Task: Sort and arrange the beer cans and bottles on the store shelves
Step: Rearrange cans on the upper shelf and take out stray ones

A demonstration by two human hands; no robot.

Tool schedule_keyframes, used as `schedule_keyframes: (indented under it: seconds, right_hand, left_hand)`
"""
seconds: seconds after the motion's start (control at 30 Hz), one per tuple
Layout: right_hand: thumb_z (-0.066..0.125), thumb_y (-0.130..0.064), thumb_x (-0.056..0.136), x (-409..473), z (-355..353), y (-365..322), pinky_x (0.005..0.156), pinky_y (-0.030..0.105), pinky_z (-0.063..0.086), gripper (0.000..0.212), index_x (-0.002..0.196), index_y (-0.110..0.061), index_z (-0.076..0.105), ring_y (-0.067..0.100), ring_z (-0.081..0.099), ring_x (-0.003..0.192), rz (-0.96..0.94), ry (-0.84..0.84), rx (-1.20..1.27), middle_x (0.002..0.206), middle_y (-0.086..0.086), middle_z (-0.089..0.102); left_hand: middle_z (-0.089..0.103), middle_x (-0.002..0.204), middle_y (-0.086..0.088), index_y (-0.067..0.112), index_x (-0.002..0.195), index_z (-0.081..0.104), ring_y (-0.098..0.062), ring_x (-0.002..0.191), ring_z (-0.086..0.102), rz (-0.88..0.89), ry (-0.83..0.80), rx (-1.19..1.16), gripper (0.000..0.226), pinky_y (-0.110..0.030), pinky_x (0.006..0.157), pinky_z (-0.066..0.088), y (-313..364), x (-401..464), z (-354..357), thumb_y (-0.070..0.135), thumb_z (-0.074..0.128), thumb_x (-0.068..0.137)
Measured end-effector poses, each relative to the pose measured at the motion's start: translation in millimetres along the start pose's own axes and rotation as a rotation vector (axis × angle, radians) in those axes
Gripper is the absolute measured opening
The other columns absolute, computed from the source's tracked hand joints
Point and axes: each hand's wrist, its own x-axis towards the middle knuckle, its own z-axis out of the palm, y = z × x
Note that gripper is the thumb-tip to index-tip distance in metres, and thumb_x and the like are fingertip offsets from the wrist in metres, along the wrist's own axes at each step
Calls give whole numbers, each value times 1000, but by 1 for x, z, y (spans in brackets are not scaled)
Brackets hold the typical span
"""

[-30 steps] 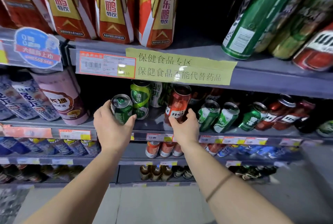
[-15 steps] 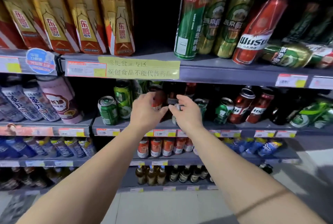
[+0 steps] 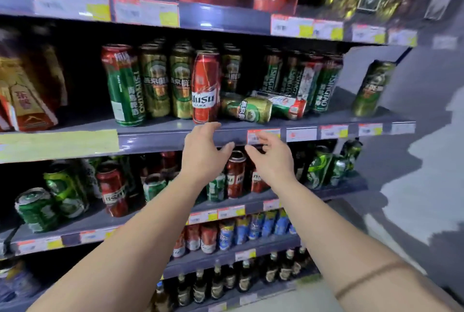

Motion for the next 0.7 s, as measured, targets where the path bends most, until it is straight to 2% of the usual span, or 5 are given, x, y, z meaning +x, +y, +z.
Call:
schedule_keyframes:
  seconds: [0.13, 0.3, 0.47, 0.6, 0.7]
  right_hand:
    - [68, -35, 87, 37, -28, 11, 87, 29, 43, 52, 134, -23, 49, 19, 55, 114, -9, 87, -58, 130, 0, 56]
    - [74, -40, 80, 93, -32, 3, 97, 39, 42, 77, 144, -20, 35, 26, 44, 128, -28, 131, -199, 140, 5, 48]
    - [69, -60, 73, 120, -25, 8, 95, 41, 39, 82, 141, -25, 37, 30, 38, 127, -14, -15, -495, 136, 7, 48]
    - [72, -58, 68, 129, -28, 10, 88, 37, 42, 72, 129, -29, 47, 24, 44, 118, -88, -39, -412, 125, -2, 54]
    - [74, -60, 59, 130, -36, 2, 69, 23, 45, 69, 116, -32, 48, 5, 57, 94, -127, -22, -90, 103, -18, 57]
  left_hand:
    - [57, 129, -8, 13, 133, 53, -25, 123, 49, 32, -29, -31, 59, -38, 104, 38, 19, 24, 19, 36, 73, 83]
    - [58, 126, -5, 13, 131, 54, -22, 120, 49, 86, -22, -44, 57, -30, 99, 37, 17, 56, 34, 32, 75, 81]
    - [58, 127, -6, 11, 131, 55, -20, 122, 48, 161, 23, -83, 59, -23, 99, 32, 23, 79, 47, 26, 78, 78]
    - [57, 128, -4, 12, 131, 55, -19, 123, 47, 217, 6, -73, 56, -26, 103, 35, 29, 89, 57, 23, 76, 80]
    - [54, 132, -6, 12, 135, 51, -22, 125, 45, 215, 32, -80, 60, -34, 106, 36, 34, 98, 59, 10, 71, 77]
